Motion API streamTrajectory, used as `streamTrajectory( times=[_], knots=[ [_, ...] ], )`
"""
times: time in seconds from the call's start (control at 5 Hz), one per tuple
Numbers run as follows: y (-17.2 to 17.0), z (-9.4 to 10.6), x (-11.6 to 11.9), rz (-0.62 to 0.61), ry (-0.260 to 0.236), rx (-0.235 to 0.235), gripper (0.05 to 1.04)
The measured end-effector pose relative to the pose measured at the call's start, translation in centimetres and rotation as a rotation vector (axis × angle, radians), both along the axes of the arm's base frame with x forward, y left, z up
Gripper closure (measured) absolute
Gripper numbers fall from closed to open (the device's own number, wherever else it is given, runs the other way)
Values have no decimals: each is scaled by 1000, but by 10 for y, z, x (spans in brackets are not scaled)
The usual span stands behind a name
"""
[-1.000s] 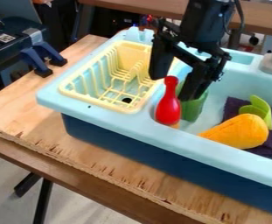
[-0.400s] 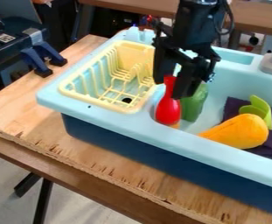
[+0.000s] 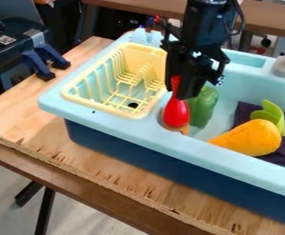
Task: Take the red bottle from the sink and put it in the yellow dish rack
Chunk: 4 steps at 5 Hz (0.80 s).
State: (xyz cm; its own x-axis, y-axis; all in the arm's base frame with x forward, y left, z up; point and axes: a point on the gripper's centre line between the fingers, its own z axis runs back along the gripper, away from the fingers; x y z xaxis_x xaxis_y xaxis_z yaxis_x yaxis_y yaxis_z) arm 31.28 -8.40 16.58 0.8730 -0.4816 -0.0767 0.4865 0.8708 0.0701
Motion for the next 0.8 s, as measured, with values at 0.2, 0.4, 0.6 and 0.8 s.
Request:
streamTrajectory(
  times=[0.2,0.4,0.6,0.8],
  knots=[
    [-6,16,-5,-29,-39,-34,741],
    [-5,31,-15,-29,-77,-78,741],
    [-4,42,-19,-56,-85,-63,741],
    [2,54,-22,-62,-126,11,741]
  ],
)
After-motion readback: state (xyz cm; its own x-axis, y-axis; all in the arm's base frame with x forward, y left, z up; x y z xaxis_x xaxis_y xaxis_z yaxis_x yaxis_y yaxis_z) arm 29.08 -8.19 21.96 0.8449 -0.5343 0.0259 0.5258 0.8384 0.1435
